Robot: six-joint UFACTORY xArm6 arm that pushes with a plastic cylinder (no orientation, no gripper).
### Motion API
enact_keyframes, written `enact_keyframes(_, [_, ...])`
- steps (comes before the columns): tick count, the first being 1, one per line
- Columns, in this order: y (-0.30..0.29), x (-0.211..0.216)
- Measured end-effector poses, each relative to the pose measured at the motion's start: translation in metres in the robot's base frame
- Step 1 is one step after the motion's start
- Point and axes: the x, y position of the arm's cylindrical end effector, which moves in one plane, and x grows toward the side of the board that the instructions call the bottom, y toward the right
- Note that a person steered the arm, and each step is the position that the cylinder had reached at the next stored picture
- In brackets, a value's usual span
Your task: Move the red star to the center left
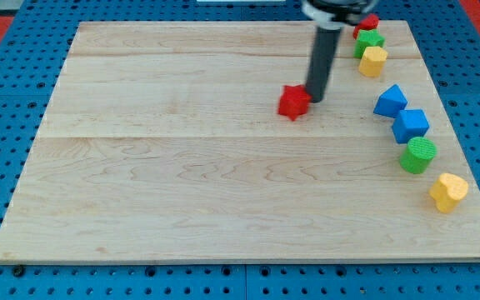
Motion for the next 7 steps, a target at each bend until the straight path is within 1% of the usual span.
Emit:
enact_keyframes(1, [-0.043,0.0])
enact_keyframes(2, [-0.043,0.0])
enact_keyframes(3, [-0.037,0.0])
enact_keyframes(7, [0.019,0.0])
